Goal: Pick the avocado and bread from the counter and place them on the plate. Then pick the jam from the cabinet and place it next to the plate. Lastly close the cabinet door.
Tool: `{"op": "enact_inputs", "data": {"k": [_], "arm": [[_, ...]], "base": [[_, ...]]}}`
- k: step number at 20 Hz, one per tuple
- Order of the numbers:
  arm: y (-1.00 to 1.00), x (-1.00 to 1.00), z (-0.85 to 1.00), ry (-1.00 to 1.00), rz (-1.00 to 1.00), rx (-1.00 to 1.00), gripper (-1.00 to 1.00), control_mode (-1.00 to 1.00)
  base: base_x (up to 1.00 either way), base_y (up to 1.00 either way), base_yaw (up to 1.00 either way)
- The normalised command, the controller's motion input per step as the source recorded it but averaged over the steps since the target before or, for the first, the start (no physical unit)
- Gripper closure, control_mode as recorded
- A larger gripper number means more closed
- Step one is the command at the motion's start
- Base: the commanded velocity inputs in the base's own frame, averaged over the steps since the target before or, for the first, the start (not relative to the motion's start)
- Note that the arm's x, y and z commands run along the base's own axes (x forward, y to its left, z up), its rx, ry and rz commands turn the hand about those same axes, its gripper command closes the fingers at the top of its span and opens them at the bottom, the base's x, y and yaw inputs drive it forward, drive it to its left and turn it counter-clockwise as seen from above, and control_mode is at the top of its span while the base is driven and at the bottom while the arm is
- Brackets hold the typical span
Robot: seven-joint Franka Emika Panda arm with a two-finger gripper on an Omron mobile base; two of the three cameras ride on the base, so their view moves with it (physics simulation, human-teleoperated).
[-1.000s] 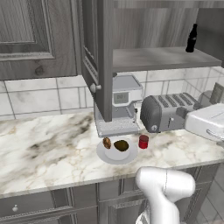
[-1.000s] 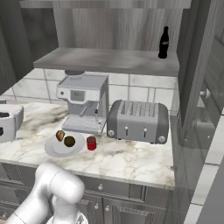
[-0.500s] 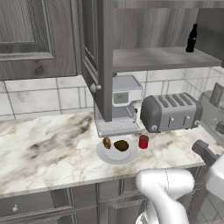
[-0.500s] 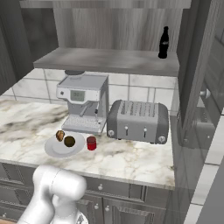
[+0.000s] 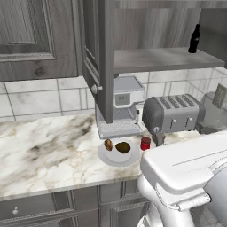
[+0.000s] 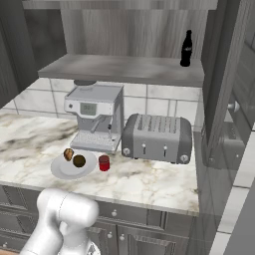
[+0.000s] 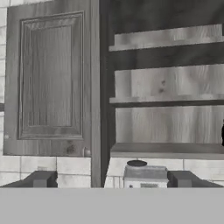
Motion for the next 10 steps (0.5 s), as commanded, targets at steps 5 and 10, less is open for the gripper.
{"op": "enact_inputs", "data": {"k": [5,10], "arm": [[0.62,0.74,-0.04,0.0,-0.43,-0.08,-1.0,-1.0],[0.49,0.6,-0.13,0.0,-0.21,-0.07,-1.0,-1.0]], "base": [[0.0,0.0,0.0],[0.0,0.0,0.0]]}}
